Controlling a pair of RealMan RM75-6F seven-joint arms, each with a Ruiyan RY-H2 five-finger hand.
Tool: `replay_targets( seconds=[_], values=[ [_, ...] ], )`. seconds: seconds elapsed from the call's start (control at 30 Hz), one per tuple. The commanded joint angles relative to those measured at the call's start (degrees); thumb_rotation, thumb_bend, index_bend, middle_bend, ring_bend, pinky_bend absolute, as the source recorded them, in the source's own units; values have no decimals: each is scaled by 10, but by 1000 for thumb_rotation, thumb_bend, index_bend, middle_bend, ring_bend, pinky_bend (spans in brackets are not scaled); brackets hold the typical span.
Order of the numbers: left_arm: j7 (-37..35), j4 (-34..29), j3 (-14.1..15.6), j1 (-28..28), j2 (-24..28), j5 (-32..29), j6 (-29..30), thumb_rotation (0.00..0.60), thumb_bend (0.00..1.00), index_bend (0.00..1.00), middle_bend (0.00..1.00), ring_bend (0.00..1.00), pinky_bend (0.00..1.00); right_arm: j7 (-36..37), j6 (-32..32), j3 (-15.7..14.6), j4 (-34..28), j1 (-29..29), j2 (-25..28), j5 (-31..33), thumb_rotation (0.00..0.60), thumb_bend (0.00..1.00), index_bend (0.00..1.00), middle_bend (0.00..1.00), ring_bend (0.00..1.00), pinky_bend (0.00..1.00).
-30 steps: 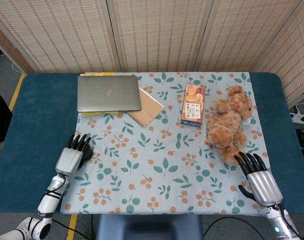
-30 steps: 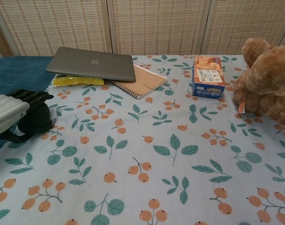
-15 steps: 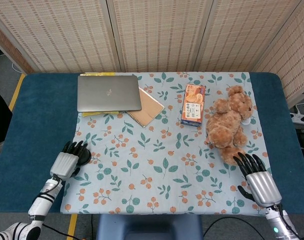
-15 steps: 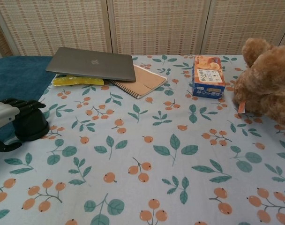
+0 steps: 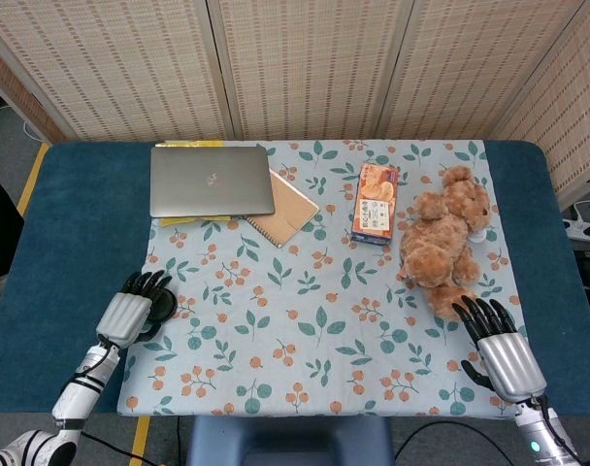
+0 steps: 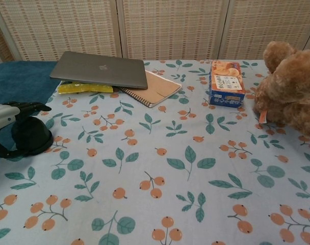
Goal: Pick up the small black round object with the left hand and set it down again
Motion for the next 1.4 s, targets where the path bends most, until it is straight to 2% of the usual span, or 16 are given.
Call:
replay_targets(
  seconds=[0.03, 0.23, 0.43, 0.73, 1.0, 1.13, 1.4],
  values=[
    [-18, 6, -3, -2, 0, 11, 12, 600, 334, 0, 0, 0, 55, 0, 0, 0, 0, 0, 0, 0, 600, 178, 0, 0, 0, 0],
    [-6, -8, -4, -10, 17, -1, -1, 600, 338, 4, 73, 31, 55, 1, -1, -1, 0, 0, 0, -1, 600, 178, 0, 0, 0, 0],
    [20, -21, -6, -16, 28, -29, -23, 600, 332, 145, 183, 104, 55, 4, -2, -2, -2, 1, 2, -3, 600, 178, 0, 0, 0, 0],
    [44, -25, -4, -21, 32, -54, -33, 600, 331, 201, 197, 127, 51, 3, -7, -2, -1, 2, 2, -1, 600, 178, 0, 0, 0, 0],
    [48, -16, -1, -21, 27, -53, -24, 600, 348, 313, 321, 254, 57, 2, -7, -3, -3, 2, 2, -1, 600, 178, 0, 0, 0, 0],
    [37, -14, 0, -21, 25, -49, -20, 600, 403, 364, 387, 342, 74, 1, -8, -3, -3, 2, 2, -1, 600, 178, 0, 0, 0, 0],
    [-2, 19, 1, -17, 2, -12, 20, 600, 662, 526, 564, 476, 153, 1, -8, -3, -3, 2, 2, -1, 600, 177, 0, 0, 0, 0]
  ],
)
